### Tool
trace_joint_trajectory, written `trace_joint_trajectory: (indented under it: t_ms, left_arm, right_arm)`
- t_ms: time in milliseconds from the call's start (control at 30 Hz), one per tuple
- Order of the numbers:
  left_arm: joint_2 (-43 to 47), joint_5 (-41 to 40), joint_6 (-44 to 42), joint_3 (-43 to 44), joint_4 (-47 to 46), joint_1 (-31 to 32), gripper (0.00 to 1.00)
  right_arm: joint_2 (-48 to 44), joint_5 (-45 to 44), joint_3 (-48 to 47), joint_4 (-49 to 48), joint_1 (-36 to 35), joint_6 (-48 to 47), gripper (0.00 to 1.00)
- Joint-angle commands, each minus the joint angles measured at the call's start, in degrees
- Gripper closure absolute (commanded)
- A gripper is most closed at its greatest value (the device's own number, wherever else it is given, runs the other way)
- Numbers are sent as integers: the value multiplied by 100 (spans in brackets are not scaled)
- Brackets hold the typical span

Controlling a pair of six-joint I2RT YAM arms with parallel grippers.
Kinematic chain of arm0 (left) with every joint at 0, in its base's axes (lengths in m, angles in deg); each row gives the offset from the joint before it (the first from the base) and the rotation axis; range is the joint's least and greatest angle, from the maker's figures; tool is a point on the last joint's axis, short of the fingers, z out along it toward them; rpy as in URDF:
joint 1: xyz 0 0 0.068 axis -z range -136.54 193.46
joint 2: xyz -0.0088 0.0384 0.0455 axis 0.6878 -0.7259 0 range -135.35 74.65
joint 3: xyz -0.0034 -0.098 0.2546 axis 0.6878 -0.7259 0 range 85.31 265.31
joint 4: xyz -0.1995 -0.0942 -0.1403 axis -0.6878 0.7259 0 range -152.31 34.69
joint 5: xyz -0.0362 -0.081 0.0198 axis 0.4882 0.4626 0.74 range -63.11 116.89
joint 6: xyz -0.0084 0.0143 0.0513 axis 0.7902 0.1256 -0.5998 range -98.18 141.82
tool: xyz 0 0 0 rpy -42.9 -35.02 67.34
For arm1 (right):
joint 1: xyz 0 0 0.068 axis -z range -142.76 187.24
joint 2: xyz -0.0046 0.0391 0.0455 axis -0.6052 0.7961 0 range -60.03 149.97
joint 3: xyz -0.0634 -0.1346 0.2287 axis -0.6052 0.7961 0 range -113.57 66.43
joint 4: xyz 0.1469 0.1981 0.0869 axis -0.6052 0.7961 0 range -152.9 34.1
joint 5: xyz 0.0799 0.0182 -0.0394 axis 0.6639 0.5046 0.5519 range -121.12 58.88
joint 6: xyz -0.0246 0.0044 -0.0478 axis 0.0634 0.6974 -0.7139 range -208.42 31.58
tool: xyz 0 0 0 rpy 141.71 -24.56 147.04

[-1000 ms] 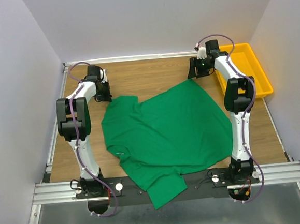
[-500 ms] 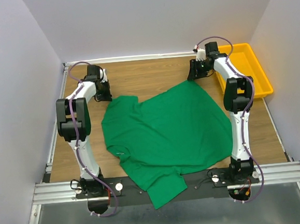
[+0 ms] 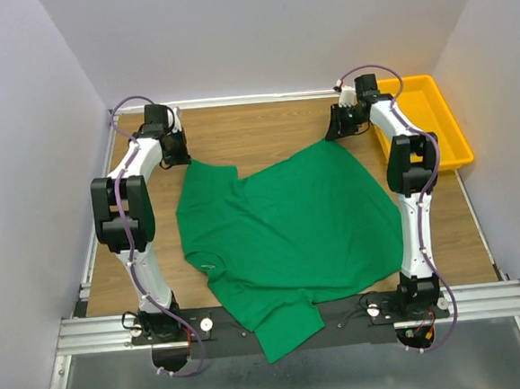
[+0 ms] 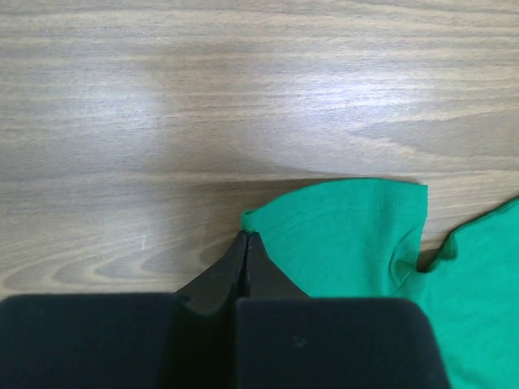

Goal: Fold and stack the t-shirts

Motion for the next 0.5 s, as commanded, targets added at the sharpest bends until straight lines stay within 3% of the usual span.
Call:
trace_joint_trajectory:
  t_ms: [0,167,467]
  left_arm:
    - [183,185,-19,86,-70,-36,100]
    - [174,229,-1,209,-61,-36,100]
    - [823,27,244,1035,-236,-175,100]
  right_arm:
    - [389,107,-112,105,-11,17,69]
    - [398,98,-314,122,-20,8,99]
    - [-735,397,-921,-27,6,-53,100]
